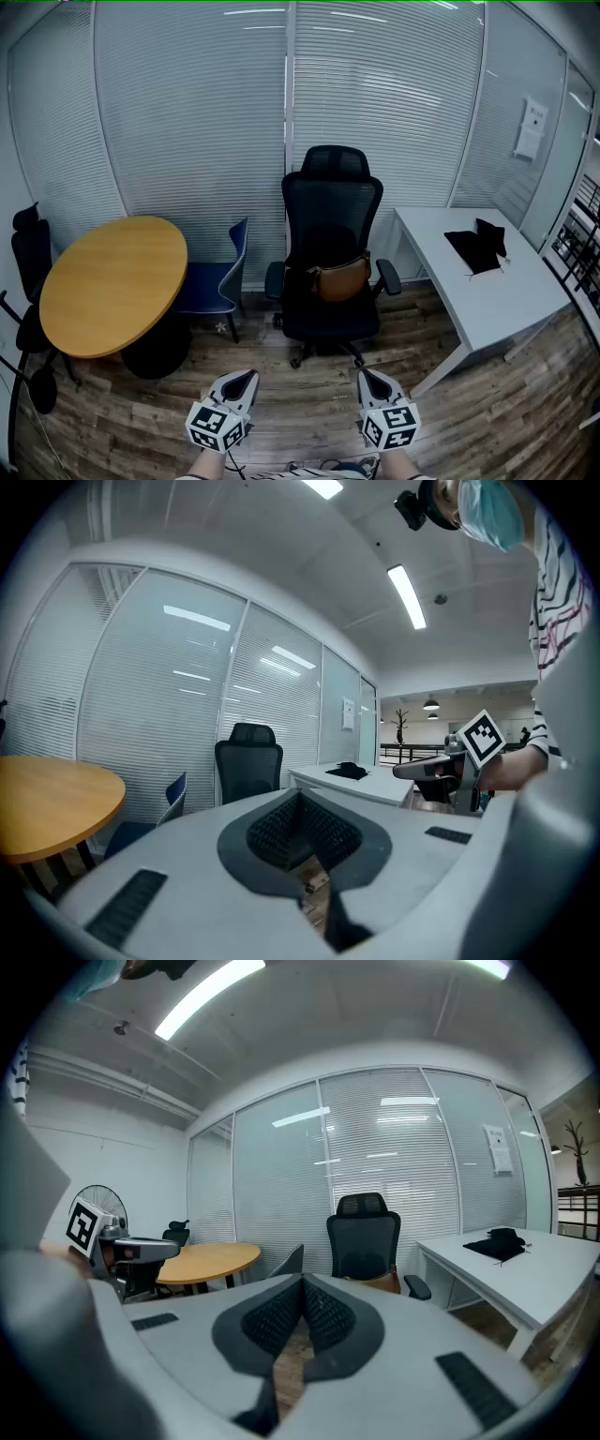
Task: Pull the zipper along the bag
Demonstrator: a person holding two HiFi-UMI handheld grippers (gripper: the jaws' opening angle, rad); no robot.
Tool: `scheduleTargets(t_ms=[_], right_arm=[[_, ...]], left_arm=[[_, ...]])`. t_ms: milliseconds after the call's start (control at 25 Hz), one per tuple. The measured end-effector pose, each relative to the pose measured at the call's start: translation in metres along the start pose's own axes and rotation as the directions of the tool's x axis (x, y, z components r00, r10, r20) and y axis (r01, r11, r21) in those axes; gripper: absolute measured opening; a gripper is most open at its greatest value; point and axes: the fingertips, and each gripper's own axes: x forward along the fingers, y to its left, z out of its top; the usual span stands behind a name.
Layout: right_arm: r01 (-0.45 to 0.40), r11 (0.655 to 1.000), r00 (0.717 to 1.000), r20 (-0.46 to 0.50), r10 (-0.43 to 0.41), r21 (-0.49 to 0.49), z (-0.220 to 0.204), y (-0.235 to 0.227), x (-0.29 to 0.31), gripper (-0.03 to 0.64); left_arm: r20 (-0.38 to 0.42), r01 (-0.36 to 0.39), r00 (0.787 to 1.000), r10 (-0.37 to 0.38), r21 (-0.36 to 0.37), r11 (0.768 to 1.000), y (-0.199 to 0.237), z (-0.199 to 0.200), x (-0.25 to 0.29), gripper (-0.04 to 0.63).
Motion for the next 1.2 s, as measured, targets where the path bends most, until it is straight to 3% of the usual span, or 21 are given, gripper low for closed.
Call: scheduleTargets(t_ms=[560, 760, 800, 880, 920, 1200], right_arm=[[-0.006, 1.0, 1.0, -0.012, 0.006, 0.016, -0.014, -0.002, 0.029, 0.03], [-0.019, 1.0, 0.999, -0.03, 0.019, 0.017, -0.012, -0.022, 0.059, 0.034], [-0.025, 0.999, 0.999, -0.033, 0.026, 0.021, -0.01, -0.026, 0.066, 0.052], [-0.042, 0.999, 0.998, -0.044, 0.043, 0.027, -0.007, -0.034, 0.081, 0.189], [-0.049, 0.998, 0.998, -0.05, 0.05, 0.027, -0.006, -0.039, 0.088, 0.189], [-0.116, 0.993, 0.991, -0.072, 0.117, 0.007, 0.013, -0.083, 0.145, 0.189]], left_arm=[[-0.031, 0.009, 0.999, -0.008, 0.013, 1.0, 0.008, -0.023, 0.021, 0.028], [-0.069, -0.005, 0.998, 0.003, -0.019, 1.0, 0.018, -0.028, 0.052, 0.031], [-0.075, -0.007, 0.997, 0.006, -0.021, 1.0, 0.02, -0.028, 0.059, 0.035], [-0.088, -0.014, 0.996, 0.012, -0.022, 1.0, 0.024, -0.026, 0.073, 0.111], [-0.094, -0.019, 0.995, 0.016, -0.024, 1.0, 0.027, -0.025, 0.081, 0.141], [-0.111, -0.079, 0.991, 0.075, -0.036, 0.996, 0.038, -0.015, 0.139, 0.161]])
